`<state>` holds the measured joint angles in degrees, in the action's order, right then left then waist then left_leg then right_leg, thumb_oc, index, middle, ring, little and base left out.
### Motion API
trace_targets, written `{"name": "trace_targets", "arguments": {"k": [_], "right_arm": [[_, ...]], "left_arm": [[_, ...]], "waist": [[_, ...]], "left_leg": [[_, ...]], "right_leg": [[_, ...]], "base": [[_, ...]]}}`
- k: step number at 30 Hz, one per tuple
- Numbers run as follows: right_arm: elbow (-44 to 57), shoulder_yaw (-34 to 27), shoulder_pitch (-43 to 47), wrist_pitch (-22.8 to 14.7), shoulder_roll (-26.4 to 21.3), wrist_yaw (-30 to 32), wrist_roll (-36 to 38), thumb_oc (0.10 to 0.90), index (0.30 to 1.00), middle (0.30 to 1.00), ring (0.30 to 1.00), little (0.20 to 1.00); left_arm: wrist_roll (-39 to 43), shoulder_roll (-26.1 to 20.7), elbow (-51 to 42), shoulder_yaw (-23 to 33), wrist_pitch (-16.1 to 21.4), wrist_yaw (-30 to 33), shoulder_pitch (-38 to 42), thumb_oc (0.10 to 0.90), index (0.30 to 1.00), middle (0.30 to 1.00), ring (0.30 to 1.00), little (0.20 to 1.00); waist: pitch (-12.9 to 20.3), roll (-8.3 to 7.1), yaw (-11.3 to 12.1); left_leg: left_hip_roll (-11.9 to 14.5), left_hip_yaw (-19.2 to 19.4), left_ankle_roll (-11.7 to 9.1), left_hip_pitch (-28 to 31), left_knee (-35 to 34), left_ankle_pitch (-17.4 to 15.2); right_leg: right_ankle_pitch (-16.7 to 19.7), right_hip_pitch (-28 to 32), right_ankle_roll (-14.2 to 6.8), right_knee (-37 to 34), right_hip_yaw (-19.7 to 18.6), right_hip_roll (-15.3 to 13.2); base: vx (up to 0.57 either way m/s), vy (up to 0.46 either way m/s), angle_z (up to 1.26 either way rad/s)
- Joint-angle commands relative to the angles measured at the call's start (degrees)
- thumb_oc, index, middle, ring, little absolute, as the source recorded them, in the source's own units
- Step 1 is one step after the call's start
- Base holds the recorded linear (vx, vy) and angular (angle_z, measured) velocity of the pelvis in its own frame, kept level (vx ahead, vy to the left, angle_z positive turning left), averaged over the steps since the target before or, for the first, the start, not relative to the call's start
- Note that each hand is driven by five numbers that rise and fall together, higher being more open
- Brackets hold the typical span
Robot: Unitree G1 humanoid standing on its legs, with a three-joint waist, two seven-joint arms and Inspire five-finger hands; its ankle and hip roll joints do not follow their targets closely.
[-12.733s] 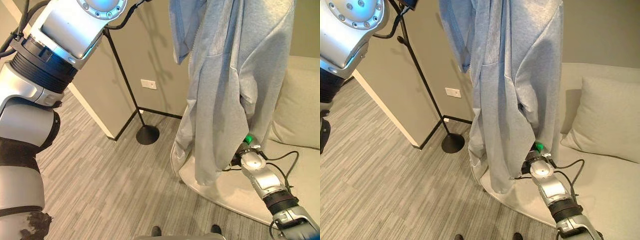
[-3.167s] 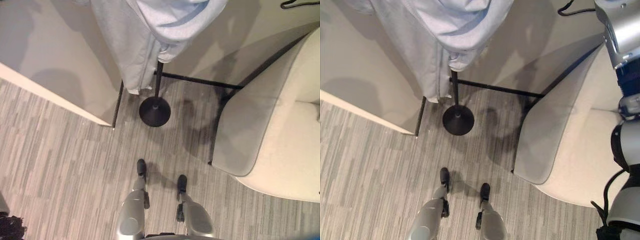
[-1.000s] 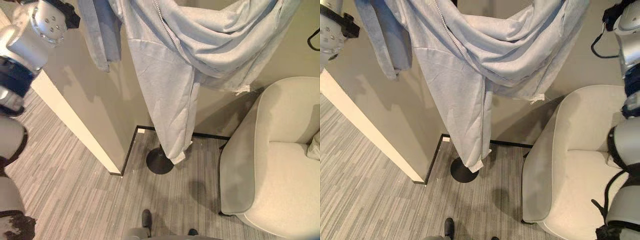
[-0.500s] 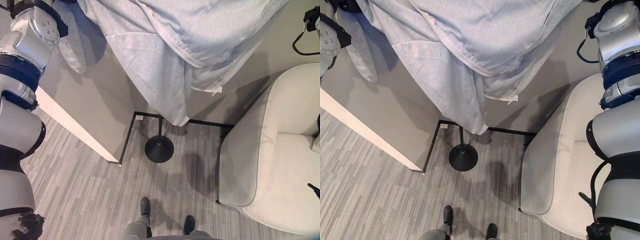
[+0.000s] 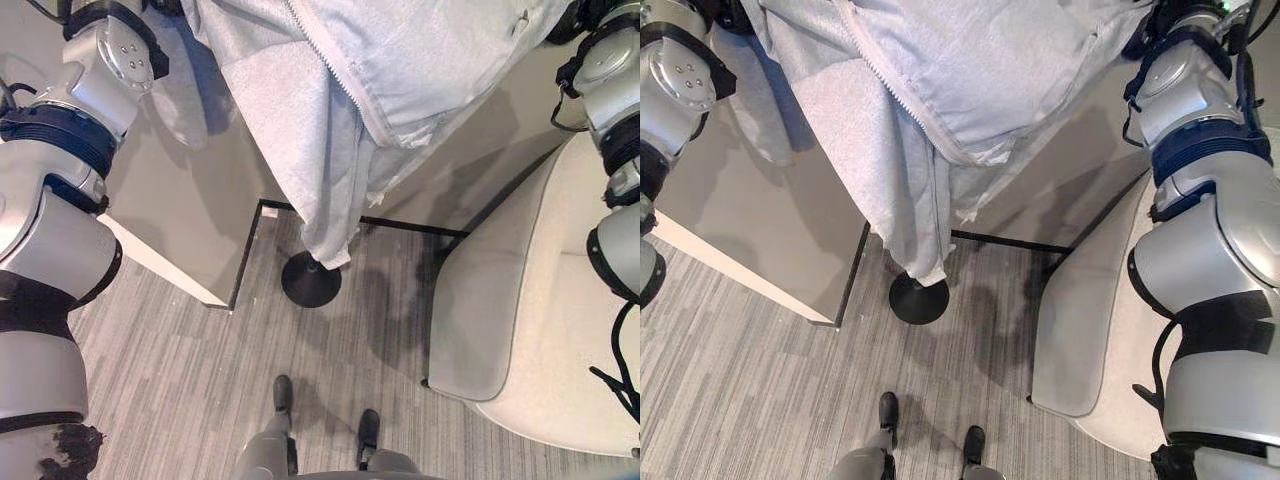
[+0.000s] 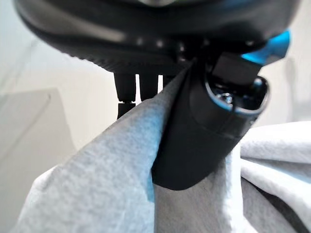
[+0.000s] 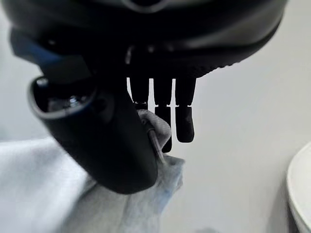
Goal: Hang the clothes on the sofa on the clothes rack.
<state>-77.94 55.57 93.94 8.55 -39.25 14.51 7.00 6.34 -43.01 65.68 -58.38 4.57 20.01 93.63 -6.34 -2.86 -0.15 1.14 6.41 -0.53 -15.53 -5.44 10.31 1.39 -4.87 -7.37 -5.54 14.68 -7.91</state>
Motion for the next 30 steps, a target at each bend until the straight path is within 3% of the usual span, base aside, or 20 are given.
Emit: {"name": "trace_targets", "arguments": {"k": [1, 6, 9, 15, 16, 17, 21, 23, 27, 30], "right_arm": [[-4.25, 0.19, 7.66, -0.86, -3.4, 1.33, -4.0, 0.4, 0.3, 0.3, 0.3, 0.3], [-1.89, -3.41, 1.29, -1.41, -1.73, 0.85, -3.53, 0.4, 0.3, 0.3, 0.3, 0.3], [0.77, -7.48, -7.51, -1.95, 1.46, 0.27, -3.85, 0.4, 0.3, 0.3, 0.3, 0.3], [1.06, -8.76, -9.62, -2.02, 2.45, 0.35, -3.58, 0.4, 0.3, 0.3, 0.3, 0.3], [1.33, -10.0, -11.57, -2.18, 3.16, 0.31, -3.23, 0.4, 0.3, 0.3, 0.3, 0.3], [2.25, -15.69, -18.23, -3.24, 6.41, 0.9, -0.93, 0.4, 0.3, 0.3, 0.3, 0.3], [2.3, -15.62, -18.34, -3.22, 6.42, 0.93, -0.94, 0.4, 0.3, 0.3, 0.3, 0.3], [8.34, -22.05, -27.7, -6.07, 13.92, 3.4, 5.55, 0.4, 0.3, 0.3, 0.3, 0.3], [12.87, -25.06, -33.66, -7.13, 17.14, 3.84, 8.18, 0.4, 0.3, 0.3, 0.3, 0.3], [14.59, -26.16, -36.0, -7.45, 18.07, 3.89, 9.16, 0.4, 0.3, 0.3, 0.3, 0.3]], "left_arm": [[0.69, -2.75, 6.76, 2.33, 0.53, 2.51, 12.38, 0.4, 0.3, 0.3, 0.3, 0.3], [1.6, -3.87, 5.8, 6.05, 0.67, 2.37, 7.96, 0.4, 0.3, 0.3, 0.3, 0.3], [2.66, -5.91, 3.61, 10.42, 0.99, 2.37, 2.1, 0.4, 0.3, 0.3, 0.3, 0.3], [2.86, -6.07, 2.79, 11.41, 1.01, 2.69, 0.91, 0.4, 0.3, 0.3, 0.3, 0.3], [3.28, -6.13, 2.2, 12.52, 1.12, 2.75, -0.52, 0.4, 0.3, 0.3, 0.3, 0.3], [6.24, -5.03, -2.47, 19.49, 2.45, 3.67, -7.71, 0.4, 0.3, 0.3, 0.3, 0.3], [6.19, -5.05, -2.63, 19.67, 2.39, 3.72, -7.99, 0.4, 0.3, 0.3, 0.3, 0.3], [11.22, -0.84, -13.31, 28.67, 5.2, 5.84, -19.42, 0.4, 0.3, 0.3, 0.3, 0.3], [17.34, 3.78, -21.97, 34.65, 7.91, 6.13, -27.58, 0.4, 0.3, 0.3, 0.3, 0.3], [17.53, 6.77, -25.48, 36.07, 8.29, 6.38, -30.66, 0.4, 0.3, 0.3, 0.3, 0.3]], "waist": [[-3.58, 0.92, 2.67], [-4.61, 0.99, 2.76], [-5.45, 0.94, 2.85], [-5.59, 0.96, 2.96], [-5.82, 0.95, 3.03], [-6.87, 1.2, 4.15], [-6.73, 1.27, 4.09], [-7.64, 1.39, 4.78], [-7.28, 1.27, 4.83], [-7.28, 1.26, 4.76]], "left_leg": [[1.29, 0.36, -3.68, 8.24, 0.44, -9.57], [1.22, 0.38, -3.45, 8.23, 0.44, -9.41], [1.27, 0.66, -3.17, 9.08, 0.44, -9.65], [1.27, 0.62, -3.13, 9.18, 0.44, -9.69], [1.3, 0.6, -3.08, 9.29, 0.44, -9.72], [1.38, 0.45, -2.98, 10.03, 0.44, -9.73], [1.38, 0.42, -2.98, 9.98, 0.44, -9.72], [1.45, 0.11, -2.81, 10.66, 0.44, -10.03], [1.41, -0.1, -2.6, 11.03, 0.44, -10.28], [1.37, -0.3, -2.55, 11.34, 0.44, -10.38]], "right_leg": [[0.98, 1.37, -3.68, 0.54, -0.51, -2.56], [1.13, 1.41, -3.48, 0.54, -0.57, -2.76], [1.06, 2.18, -3.25, 0.54, -0.59, -2.76], [1.07, 2.23, -3.26, 0.54, -0.63, -2.77], [1.06, 2.33, -3.23, 0.54, -0.63, -2.78], [0.68, 3.28, -3.03, 0.54, -0.2, -2.84], [0.68, 3.24, -3.02, 0.54, -0.17, -2.84], [0.27, 4.23, -2.67, 0.54, 0.15, -2.88], [-0.05, 4.87, -2.47, 0.54, 0.34, -2.87], [-0.23, 5.34, -2.3, 0.54, 0.5, -2.92]], "base": [[-0.04, 0.013, 0.0], [-0.03, 0.011, 0.0], [0.0, 0.0, -0.01], [0.0, -0.002, -0.03], [-0.02, -0.041, -0.02], [-0.02, -0.041, -0.05], [0.0, -0.009, 0.0], [-0.02, -0.037, 0.0], [0.01, -0.007, 0.03], [0.0, -0.005, 0.02]]}}
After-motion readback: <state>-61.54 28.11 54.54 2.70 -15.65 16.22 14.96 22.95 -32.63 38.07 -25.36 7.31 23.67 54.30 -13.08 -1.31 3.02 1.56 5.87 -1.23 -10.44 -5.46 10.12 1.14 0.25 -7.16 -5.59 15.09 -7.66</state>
